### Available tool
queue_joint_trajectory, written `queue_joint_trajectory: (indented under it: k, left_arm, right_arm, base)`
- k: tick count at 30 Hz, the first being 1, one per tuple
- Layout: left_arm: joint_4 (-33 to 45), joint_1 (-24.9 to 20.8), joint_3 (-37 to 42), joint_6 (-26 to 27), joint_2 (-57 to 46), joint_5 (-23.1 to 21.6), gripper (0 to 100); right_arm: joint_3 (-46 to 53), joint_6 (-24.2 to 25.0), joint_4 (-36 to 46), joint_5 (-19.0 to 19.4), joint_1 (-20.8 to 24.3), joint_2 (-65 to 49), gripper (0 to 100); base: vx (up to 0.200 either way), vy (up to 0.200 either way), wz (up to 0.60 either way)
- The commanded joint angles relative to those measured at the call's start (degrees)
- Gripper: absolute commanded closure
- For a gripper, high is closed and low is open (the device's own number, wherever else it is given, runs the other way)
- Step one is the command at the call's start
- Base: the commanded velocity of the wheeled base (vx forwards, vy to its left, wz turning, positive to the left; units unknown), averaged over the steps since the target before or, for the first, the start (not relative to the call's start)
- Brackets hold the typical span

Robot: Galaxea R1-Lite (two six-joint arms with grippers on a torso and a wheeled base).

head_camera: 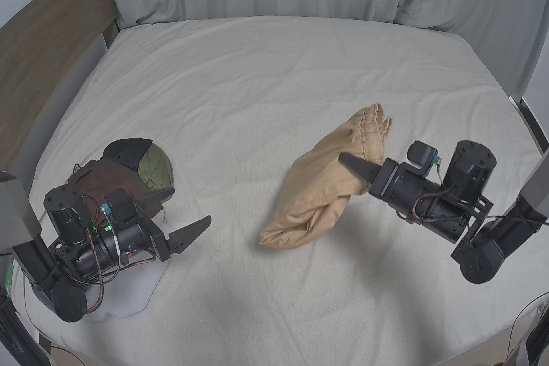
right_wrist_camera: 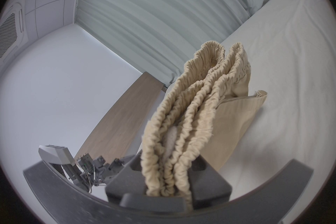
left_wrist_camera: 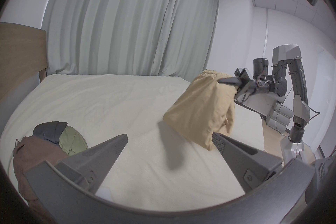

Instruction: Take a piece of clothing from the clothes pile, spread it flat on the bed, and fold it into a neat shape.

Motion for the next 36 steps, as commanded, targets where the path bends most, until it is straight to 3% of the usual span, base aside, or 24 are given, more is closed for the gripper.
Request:
queue_joint_trajectory:
  k: [1,11,36]
  left_arm:
    - [-0.1,0.5,-0.2,0.0,-0.1,-0.3,0]
    - [-0.1,0.5,-0.2,0.0,-0.2,-0.3,0]
    - [-0.1,1.6,-0.4,-0.1,0.2,-1.2,0]
  right_arm:
    - [-8.9,0.1,5.2,0.0,-2.1,0.1,100]
    - [-22.4,0.1,11.5,-0.1,-5.3,6.1,100]
    - [-72.5,0.1,41.2,2.0,-10.5,26.6,100]
  base:
    - [0.0,0.0,0.0]
    - [0.0,0.0,0.0]
    - [0.0,0.0,0.0]
